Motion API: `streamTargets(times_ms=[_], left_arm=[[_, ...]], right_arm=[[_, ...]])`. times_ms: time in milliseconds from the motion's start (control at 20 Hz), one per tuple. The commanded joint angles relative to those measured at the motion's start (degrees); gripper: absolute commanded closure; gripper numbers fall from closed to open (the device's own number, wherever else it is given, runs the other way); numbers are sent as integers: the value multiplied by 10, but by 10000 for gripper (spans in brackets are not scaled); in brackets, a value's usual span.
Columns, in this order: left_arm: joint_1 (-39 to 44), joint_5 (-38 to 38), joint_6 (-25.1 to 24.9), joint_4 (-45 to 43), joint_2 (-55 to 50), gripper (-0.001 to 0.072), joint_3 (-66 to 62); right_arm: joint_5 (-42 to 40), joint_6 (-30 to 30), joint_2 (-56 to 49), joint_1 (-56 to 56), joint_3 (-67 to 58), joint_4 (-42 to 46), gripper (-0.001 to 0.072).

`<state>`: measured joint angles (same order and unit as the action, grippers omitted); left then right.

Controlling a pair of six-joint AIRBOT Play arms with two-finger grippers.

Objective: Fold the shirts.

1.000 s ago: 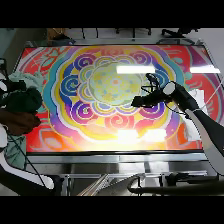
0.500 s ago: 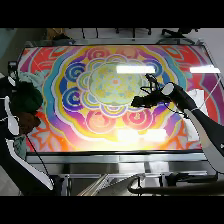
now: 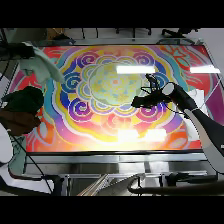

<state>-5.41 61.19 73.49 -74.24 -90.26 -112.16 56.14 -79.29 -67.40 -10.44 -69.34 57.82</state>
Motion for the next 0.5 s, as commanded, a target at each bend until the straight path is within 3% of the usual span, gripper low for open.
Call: streamTargets(times_ms=[0, 50, 100, 400, 450], left_arm=[[87, 163, 1, 157, 84, 694, 66], [118, 173, 5, 157, 96, 694, 95], [145, 170, 15, 153, 104, 693, 122], [248, 143, 42, 153, 75, 688, 248], [250, 146, 42, 154, 66, 622, 249]], right_arm=[[48, 0, 15, 9, 0, 0, 179], [60, 0, 21, 11, 0, 0, 329], [71, 0, 27, 12, 0, 1, 422], [118, 0, 62, 12, -1, 0, 410], [119, 0, 69, 13, -3, 0, 410]])
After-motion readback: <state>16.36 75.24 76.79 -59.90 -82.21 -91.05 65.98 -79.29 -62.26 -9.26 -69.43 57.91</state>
